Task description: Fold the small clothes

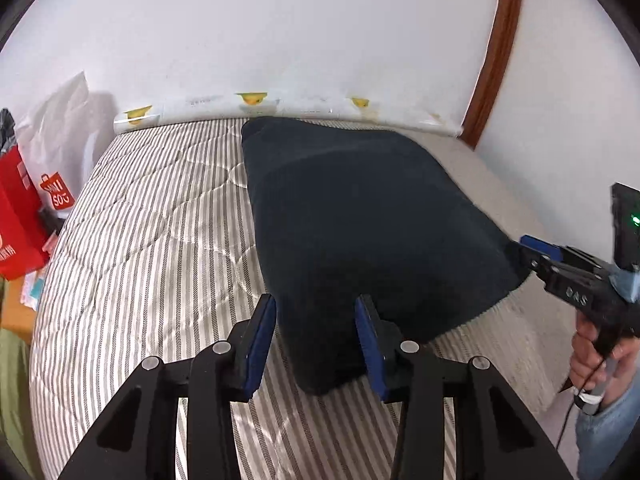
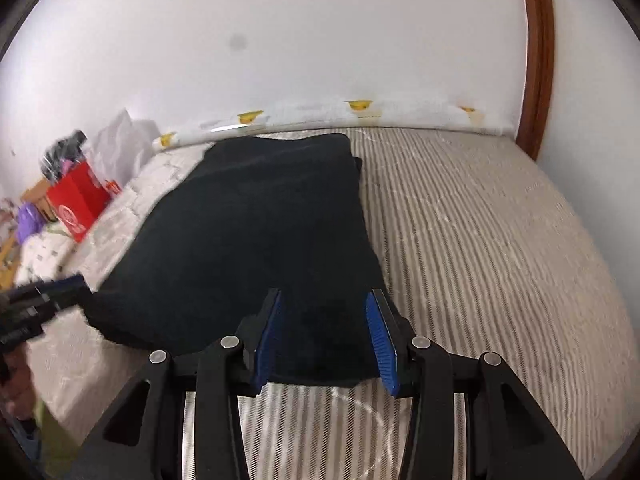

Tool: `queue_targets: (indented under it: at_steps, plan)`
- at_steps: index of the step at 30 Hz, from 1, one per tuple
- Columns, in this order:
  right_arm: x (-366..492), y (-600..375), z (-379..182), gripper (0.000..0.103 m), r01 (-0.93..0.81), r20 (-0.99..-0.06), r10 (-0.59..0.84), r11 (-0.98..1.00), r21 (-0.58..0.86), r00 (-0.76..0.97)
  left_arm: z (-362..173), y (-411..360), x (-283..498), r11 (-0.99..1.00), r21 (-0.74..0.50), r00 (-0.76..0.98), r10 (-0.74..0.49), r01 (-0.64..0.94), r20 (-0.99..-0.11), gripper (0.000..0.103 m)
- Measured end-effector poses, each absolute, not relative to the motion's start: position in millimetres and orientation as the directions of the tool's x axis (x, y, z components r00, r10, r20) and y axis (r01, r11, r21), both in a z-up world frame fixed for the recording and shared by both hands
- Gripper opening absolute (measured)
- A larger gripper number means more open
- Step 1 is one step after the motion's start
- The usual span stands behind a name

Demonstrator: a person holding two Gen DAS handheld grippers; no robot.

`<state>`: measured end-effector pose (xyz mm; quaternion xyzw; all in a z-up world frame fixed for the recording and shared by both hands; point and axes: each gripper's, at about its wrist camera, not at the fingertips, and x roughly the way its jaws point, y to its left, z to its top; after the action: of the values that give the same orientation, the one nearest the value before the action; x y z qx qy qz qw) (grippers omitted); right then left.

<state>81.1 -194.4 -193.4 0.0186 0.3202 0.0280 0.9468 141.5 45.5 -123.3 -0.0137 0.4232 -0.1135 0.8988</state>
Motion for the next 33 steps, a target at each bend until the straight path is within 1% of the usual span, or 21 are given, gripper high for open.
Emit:
queue_targets:
  at_steps: [2,4,8,13,16,20,23,26,30,33]
  plan:
    - [83.0,-190.7,-203.6,0.043,-0.032,-0.625,0.030,0.999,0.007,0.780,-134.2,44.9,146.3,0.977,-0.116,0.588,-0.199,0.177,-0.784,0.040]
    - [80.3,-191.3,-209.7,0.042,-0.020,-0.629,0.000,0.999,-0.025,0.778,-143.1,48.1,144.1,0.976,-0.129,0.581,-0.208,0.175,-0.787,0.042]
    - [77.2,-197.1,-206.3,0.043,-0.036,-0.635,0.016,0.999,-0.019,0.772,-147.0,54.2,141.5,0.971,-0.164,0.580,-0.237,0.177,-0.779,0.043]
    - [85.6,-199.2,-191.9,0.043,-0.053,-0.600,0.060,0.998,0.029,0.798,-137.0,58.1,145.0,0.965,-0.183,0.581,-0.258,0.186,-0.772,0.042]
    - [95.7,-194.2,-197.8,0.043,-0.056,-0.615,0.064,0.998,0.033,0.786,-132.9,58.5,151.0,0.969,-0.167,0.584,-0.242,0.180,-0.775,0.042]
    - [94.9,-188.7,-205.1,0.042,-0.071,-0.626,0.046,0.997,-0.015,0.779,-133.2,62.6,162.1,0.971,-0.169,0.578,-0.238,0.172,-0.780,0.042]
    - [98.6,-196.1,-195.1,0.043,-0.098,-0.624,0.070,0.995,-0.010,0.778,-132.1,66.0,172.5,0.975,-0.158,0.585,-0.219,0.154,-0.781,0.042]
    - [121.2,-211.3,-179.3,0.043,-0.075,-0.612,0.054,0.997,-0.009,0.789,-130.2,66.8,186.0,0.981,-0.137,0.588,-0.192,0.137,-0.786,0.042]
    - [174.4,-236.4,-164.5,0.043,-0.043,-0.636,0.084,0.996,0.080,0.768,-128.5,63.7,206.8,0.987,-0.098,0.586,-0.153,0.124,-0.796,0.042]
    - [222.5,-253.7,-154.9,0.043,-0.038,-0.644,0.161,0.979,0.200,0.748,-130.0,59.0,223.5,0.989,-0.069,0.577,-0.134,0.134,-0.806,0.041]
